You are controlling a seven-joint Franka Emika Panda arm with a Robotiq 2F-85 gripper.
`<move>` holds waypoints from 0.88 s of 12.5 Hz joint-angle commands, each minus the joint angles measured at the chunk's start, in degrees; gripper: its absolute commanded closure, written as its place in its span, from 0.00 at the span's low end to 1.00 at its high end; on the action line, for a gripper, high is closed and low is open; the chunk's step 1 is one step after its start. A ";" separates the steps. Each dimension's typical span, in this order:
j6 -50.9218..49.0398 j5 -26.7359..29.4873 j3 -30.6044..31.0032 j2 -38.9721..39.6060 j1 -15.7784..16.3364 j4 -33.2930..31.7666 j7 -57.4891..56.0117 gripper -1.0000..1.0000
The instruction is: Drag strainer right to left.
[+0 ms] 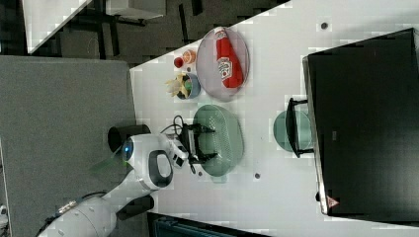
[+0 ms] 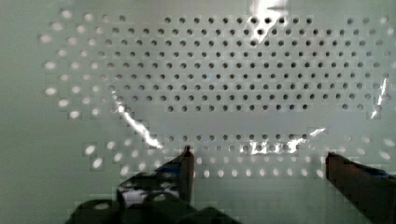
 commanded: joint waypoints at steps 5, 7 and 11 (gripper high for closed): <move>-3.54 2.89 0.50 2.97 7.14 6.17 5.02 0.00; -4.30 2.89 0.48 3.42 8.87 7.43 7.54 0.00; -4.55 2.89 0.41 5.67 12.00 11.08 11.49 0.00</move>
